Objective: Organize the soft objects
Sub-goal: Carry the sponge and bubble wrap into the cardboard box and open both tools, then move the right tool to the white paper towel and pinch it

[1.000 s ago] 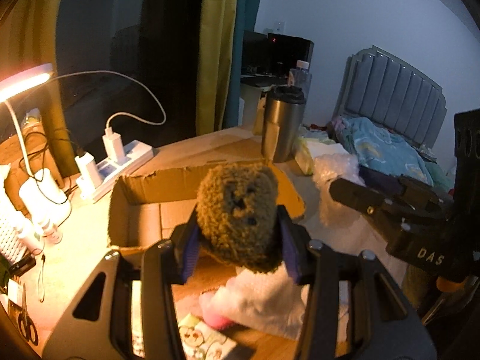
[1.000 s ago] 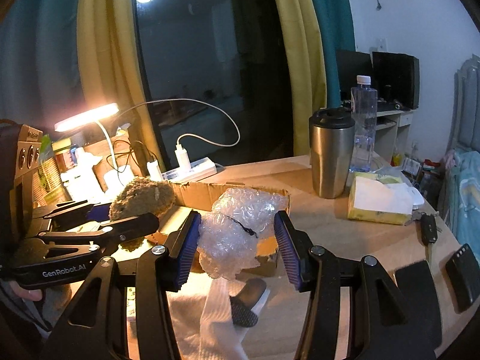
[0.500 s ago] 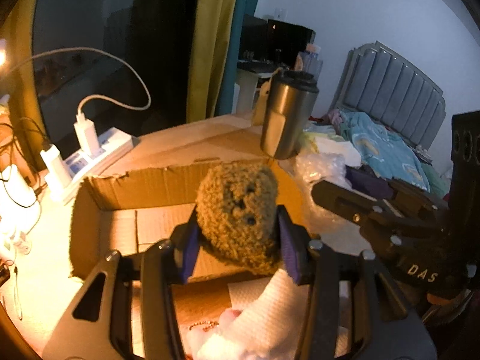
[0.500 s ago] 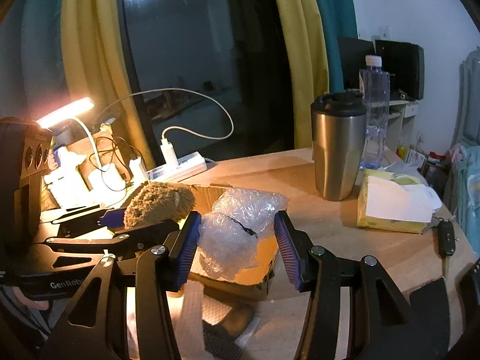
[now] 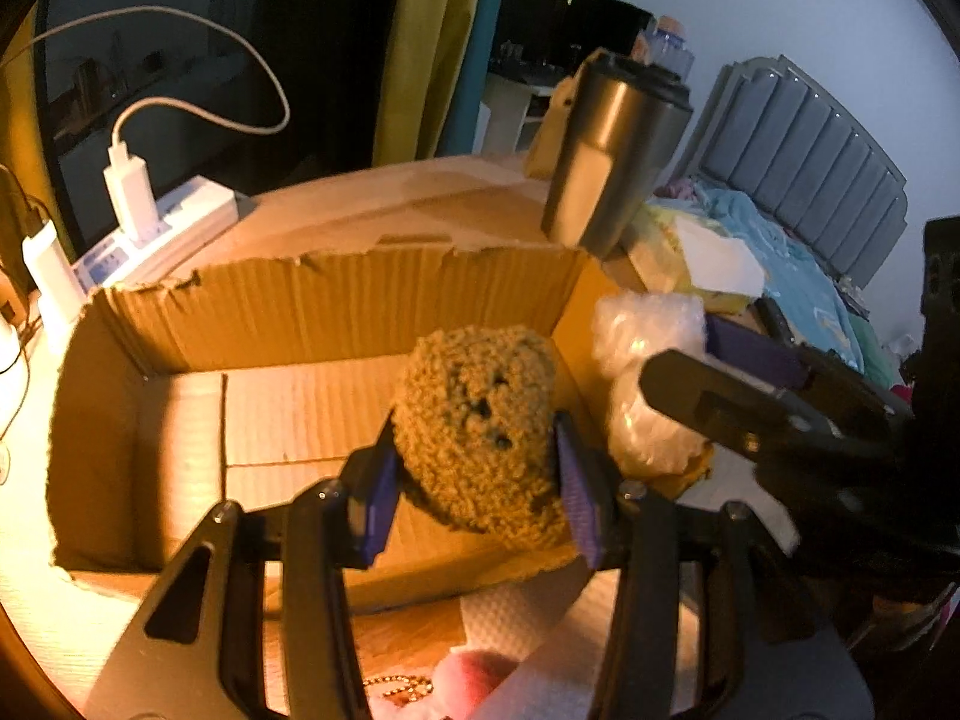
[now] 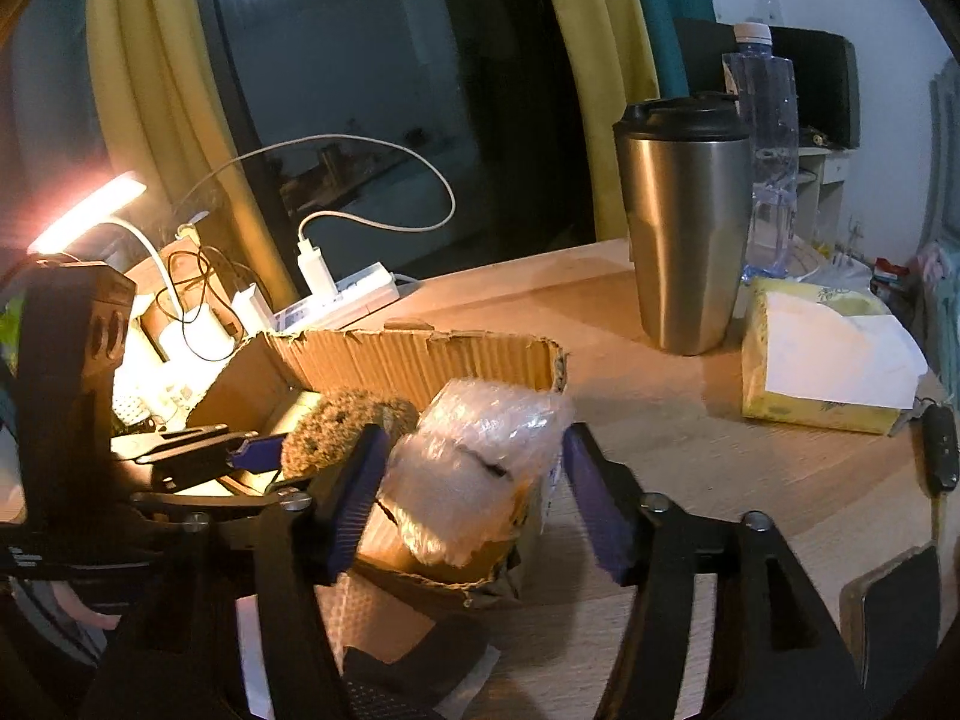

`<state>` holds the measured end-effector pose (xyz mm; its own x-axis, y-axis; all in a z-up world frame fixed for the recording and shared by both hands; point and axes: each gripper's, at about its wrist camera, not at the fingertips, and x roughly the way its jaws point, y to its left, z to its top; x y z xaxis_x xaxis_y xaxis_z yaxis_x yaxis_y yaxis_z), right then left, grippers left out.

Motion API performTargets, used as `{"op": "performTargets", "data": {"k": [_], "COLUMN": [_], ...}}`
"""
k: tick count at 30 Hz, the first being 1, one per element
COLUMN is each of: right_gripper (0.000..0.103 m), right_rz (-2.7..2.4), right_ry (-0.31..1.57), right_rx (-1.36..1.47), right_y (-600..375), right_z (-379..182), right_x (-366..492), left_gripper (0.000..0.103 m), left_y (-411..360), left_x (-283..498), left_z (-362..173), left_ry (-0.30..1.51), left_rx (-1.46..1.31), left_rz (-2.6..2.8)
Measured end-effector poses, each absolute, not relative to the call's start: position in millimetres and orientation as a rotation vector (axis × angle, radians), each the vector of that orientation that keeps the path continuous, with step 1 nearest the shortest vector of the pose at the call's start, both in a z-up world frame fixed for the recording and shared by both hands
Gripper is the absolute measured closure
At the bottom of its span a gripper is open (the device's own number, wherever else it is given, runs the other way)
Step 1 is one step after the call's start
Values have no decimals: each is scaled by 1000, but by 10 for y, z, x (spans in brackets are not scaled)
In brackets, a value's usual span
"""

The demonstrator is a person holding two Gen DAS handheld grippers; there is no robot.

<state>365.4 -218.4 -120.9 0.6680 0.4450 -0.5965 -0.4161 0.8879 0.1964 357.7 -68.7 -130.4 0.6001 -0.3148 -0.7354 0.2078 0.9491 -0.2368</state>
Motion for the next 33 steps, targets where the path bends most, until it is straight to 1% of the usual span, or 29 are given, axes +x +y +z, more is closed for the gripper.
{"op": "performTargets", "data": {"k": [8, 11, 12, 13, 14, 23, 33], "right_gripper": [32, 32, 32, 32, 32, 32, 32], "right_rz": [454, 440, 436, 429, 423, 390, 424], "right_ry": [681, 682, 681, 678, 675, 648, 641], "right_rx": [60, 51, 49, 49, 51, 70, 16], "right_y": [-2338, -2388, -2399, -2417, -2436, -2479, -2110], "right_z": [-1185, -1160, -1149, -1130, -1116, -992, -919], "right_x": [3631, 3598, 3582, 3549, 3527, 3225, 2783], "left_gripper": [51, 48, 40, 29, 27, 27, 26], "left_y": [-811, -801, -795, -785, -755, -528, -261], "left_x": [3676, 3669, 3674, 3662, 3641, 3346, 2874], "left_z": [-1414, -1409, -1405, -1392, -1379, -1085, -896], "left_ry": [938, 938, 938, 936, 933, 856, 787], "left_rx": [-136, -148, -149, -152, -155, -159, -159], "left_rz": [-322, -318, -314, -307, -305, -268, -263]}}
